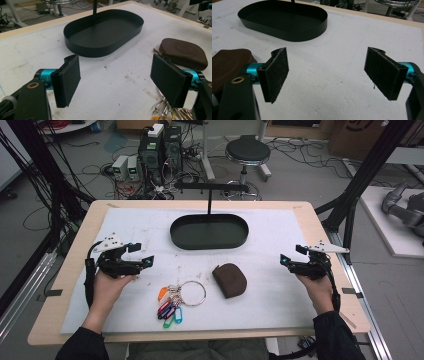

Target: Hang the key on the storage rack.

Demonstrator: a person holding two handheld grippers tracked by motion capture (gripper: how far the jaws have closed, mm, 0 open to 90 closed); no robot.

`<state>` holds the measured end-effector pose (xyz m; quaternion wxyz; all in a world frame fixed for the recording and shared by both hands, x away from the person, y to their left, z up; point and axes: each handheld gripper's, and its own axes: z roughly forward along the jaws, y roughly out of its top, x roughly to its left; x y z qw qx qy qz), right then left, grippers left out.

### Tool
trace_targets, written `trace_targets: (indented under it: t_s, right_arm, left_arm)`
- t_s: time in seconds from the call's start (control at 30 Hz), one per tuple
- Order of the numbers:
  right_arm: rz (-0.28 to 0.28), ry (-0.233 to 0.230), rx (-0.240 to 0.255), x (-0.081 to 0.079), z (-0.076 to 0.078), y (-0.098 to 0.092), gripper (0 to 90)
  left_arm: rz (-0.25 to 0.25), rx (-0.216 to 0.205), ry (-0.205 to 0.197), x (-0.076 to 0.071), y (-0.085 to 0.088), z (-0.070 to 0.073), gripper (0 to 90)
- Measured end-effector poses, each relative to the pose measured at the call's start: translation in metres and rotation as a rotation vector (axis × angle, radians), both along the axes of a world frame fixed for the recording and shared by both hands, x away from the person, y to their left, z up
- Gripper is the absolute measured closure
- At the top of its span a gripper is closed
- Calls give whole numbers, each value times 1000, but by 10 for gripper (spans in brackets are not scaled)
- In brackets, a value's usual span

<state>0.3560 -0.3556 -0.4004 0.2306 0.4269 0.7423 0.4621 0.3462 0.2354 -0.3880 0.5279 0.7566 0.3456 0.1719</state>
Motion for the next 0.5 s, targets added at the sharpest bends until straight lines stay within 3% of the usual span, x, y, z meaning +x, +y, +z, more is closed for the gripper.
trace_targets:
  t_s: [0.23,0.43,0.5]
  right_arm:
    - [3,-2,0,1,-1,-1,201]
    - [1,6,5,3,-2,-2,201]
    - [0,1,3,3,-1,-2,201]
  left_arm:
    - [-34,9,12,-1,-8,0,249]
    - [-62,6,51,0,-18,-4,254]
    - [-60,20,51,-1,-23,-5,316]
